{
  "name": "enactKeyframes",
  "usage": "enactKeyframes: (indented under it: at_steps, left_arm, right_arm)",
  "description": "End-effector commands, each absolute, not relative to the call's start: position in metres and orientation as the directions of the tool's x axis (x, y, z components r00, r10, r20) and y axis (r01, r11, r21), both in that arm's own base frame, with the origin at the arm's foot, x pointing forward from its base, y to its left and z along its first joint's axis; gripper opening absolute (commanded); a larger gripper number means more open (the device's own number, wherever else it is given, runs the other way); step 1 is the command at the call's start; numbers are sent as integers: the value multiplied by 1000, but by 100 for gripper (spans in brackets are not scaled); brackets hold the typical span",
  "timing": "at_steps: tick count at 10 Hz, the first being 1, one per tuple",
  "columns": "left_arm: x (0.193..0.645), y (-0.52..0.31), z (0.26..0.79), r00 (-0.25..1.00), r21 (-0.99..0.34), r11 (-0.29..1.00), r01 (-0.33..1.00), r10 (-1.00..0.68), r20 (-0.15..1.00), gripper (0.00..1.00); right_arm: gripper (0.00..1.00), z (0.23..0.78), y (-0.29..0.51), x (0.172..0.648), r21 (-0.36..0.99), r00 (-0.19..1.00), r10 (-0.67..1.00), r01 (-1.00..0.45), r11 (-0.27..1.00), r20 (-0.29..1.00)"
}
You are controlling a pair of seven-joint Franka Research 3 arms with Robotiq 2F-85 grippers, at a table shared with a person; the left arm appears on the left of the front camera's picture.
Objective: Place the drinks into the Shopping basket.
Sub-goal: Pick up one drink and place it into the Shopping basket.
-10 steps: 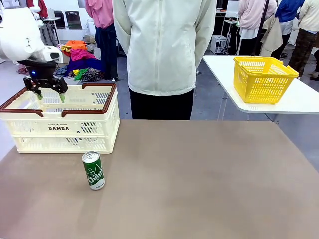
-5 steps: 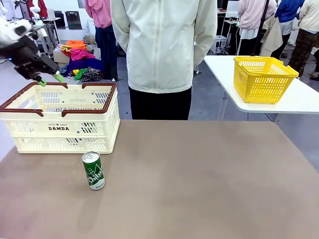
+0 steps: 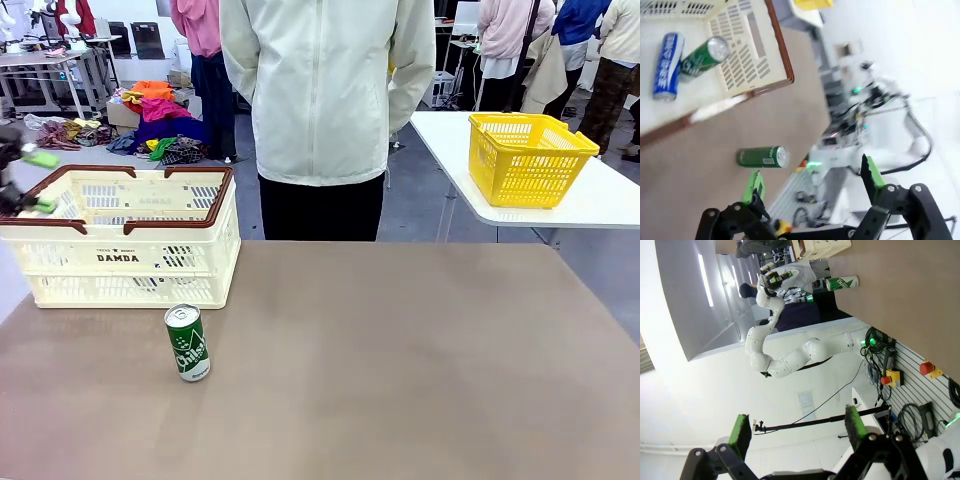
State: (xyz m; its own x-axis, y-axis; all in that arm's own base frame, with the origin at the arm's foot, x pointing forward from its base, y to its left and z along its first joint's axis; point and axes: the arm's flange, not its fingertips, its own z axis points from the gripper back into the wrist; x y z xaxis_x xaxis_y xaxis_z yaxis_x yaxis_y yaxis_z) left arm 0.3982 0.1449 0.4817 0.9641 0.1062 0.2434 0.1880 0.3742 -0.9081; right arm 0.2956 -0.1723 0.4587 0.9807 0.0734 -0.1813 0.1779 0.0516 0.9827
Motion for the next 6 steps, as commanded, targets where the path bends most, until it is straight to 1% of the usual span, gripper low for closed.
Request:
enactKeyframes:
  at_steps: [1,2,6]
  left_arm:
    - [386,162,455,929,-945,301,126,298,219,100]
    - [398,145,482,964,-908,374,188,106,243,100]
    - [398,145,482,964,-908,374,188,106,243,100]
  right_arm:
    - [100,465,-174,295,978,977,80,194,69,-200]
    - [100,465,-174,295,978,977,80,194,69,-200]
    - [100,465,-174,295,978,977,80,194,69,-200]
